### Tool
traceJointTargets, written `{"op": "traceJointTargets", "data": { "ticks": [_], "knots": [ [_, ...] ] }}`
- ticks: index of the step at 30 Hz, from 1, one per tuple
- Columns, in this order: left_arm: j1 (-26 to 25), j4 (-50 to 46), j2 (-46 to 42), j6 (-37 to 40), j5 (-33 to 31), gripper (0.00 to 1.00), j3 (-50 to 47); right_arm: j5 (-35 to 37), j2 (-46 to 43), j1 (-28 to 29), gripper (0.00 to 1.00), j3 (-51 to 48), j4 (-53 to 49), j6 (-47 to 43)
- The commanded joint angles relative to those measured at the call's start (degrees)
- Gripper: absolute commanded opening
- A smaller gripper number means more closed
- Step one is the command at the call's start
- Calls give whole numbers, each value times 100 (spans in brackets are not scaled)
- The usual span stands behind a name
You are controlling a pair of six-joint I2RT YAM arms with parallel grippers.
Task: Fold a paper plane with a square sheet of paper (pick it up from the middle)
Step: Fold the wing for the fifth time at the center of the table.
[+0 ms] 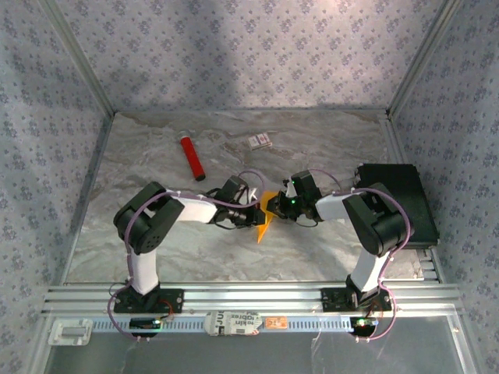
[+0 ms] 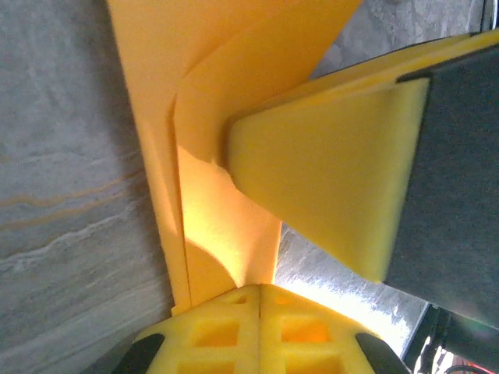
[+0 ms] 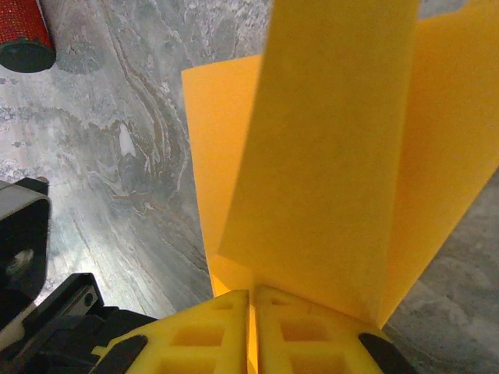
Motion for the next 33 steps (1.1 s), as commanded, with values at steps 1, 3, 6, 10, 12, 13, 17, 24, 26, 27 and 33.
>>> {"op": "traceJointTargets", "data": {
  "ticks": [1,3,6,10,12,13,17,24,26,27,33],
  "knots": [
    [-111,-645,152,347,-218,0,-155,425,286,134,13,-229,-472,55],
    [-158,-943,167,579,-299,0,-246,449,234,130,13,-200,-501,46],
    [-198,-1062,26,776,-348,0,-579,508,107,99,13,-182,-529,53],
    [-122,-1039,-75,929,-252,0,-981,510,-171,29,14,-185,-518,55],
    [-83,-934,-98,964,-124,0,-1119,450,-361,13,14,-182,-510,31],
    [-62,-877,-115,975,-46,0,-1187,455,-483,14,14,-178,-551,22],
    [-31,-840,-219,1094,141,0,-1323,589,-1070,28,15,-292,-791,-86],
    [66,-872,-343,1109,181,0,-1395,641,-1430,295,15,-311,-957,-477],
    [89,-840,-362,1083,188,0,-1401,557,-1248,439,13,-216,-831,-464],
    [94,-820,-361,1065,186,0,-1405,545,-1151,499,13,-168,-810,-459],
    [134,-757,-335,1002,221,0,-1381,489,-586,702,12,91,-529,-394]
  ]
}}
